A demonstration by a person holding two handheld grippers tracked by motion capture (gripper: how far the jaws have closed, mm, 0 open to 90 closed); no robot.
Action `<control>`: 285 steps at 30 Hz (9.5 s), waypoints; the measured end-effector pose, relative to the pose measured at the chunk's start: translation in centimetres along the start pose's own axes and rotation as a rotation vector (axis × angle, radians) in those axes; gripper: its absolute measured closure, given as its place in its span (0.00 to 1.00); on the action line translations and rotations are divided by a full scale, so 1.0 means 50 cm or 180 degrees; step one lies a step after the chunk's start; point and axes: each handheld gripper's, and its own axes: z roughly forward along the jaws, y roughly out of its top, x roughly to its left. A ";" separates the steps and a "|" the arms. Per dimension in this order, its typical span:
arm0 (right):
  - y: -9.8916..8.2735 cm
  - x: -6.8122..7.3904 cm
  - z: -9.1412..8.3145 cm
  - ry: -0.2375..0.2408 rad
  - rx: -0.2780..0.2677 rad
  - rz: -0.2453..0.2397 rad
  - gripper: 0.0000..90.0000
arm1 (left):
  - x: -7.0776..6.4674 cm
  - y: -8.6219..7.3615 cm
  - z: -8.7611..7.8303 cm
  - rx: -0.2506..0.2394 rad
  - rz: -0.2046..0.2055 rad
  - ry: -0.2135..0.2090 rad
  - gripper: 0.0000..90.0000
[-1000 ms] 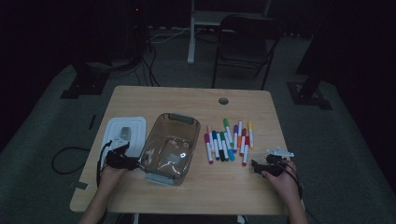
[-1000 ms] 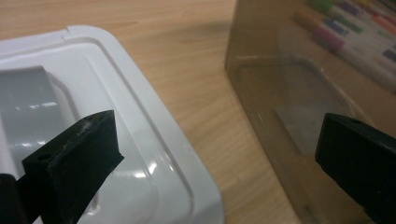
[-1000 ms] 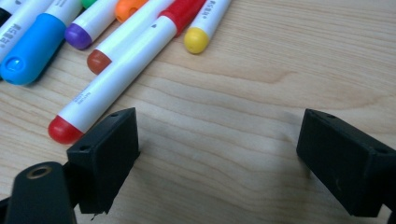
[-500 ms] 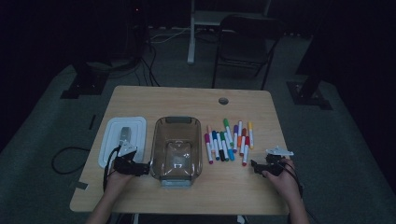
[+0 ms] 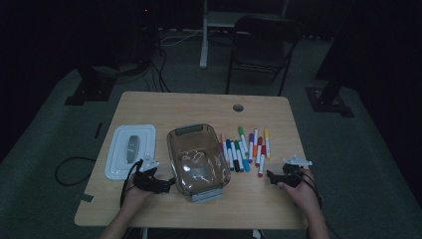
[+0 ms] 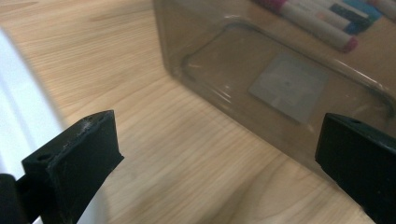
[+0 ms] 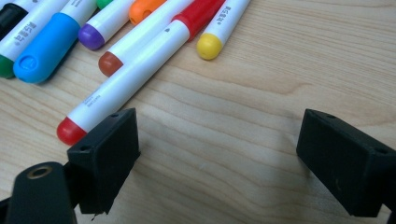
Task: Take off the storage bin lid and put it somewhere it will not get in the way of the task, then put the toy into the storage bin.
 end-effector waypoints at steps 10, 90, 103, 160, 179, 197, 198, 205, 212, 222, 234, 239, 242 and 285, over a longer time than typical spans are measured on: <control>0.002 0.001 0.002 -0.0001 -0.0002 0.0005 0.14 | -0.060 0.009 0.027 -0.0032 0.0044 -0.0055 0.01; 0.162 -0.103 0.103 -0.0463 0.0454 0.0726 0.85 | -0.064 -0.030 0.050 0.0490 0.0397 0.0035 0.01; 0.233 -0.051 0.010 -0.0169 0.0138 0.0600 0.85 | -0.063 -0.029 0.051 0.0491 0.0413 0.0011 0.01; 0.351 0.455 0.088 0.1679 0.1254 -0.0767 0.85 | -0.063 -0.029 0.051 0.0482 0.0408 0.0013 0.01; 0.317 0.486 0.141 0.1593 0.1876 -0.0917 0.84 | -0.063 -0.029 0.051 0.0482 0.0409 0.0014 0.01; 0.356 0.446 0.070 0.1747 0.1188 -0.0843 0.70 | -0.063 -0.029 0.051 0.0481 0.0402 0.0012 0.01; 0.360 0.439 0.060 0.1751 0.1144 -0.0832 0.69 | -0.063 -0.029 0.051 0.0481 0.0401 0.0013 0.01; 0.374 0.381 -0.008 0.1787 0.0517 -0.0791 0.57 | -0.063 -0.029 0.051 0.0488 0.0409 0.0010 0.01; 0.380 0.307 -0.054 0.1503 -0.0050 -0.0765 0.51 | -0.063 -0.029 0.051 0.0488 0.0408 0.0009 0.01; 0.363 0.197 -0.096 0.1025 -0.0560 -0.0330 0.38 | -0.063 -0.029 0.051 0.0484 0.0411 0.0013 0.01; 0.284 0.092 -0.050 0.0491 -0.0304 0.0100 0.53 | -0.063 -0.029 0.051 0.0489 0.0412 0.0008 0.01; 0.234 0.046 -0.016 0.0067 -0.0088 0.0458 0.58 | -0.063 -0.029 0.051 0.0491 0.0414 0.0008 0.01; 0.201 0.024 0.007 -0.0042 0.0033 0.0650 0.62 | -0.063 -0.029 0.051 0.0489 0.0412 0.0008 0.01; 0.233 0.037 -0.116 0.0295 -0.0081 0.0629 0.86 | -0.063 -0.029 0.051 0.0481 0.0410 0.0012 0.01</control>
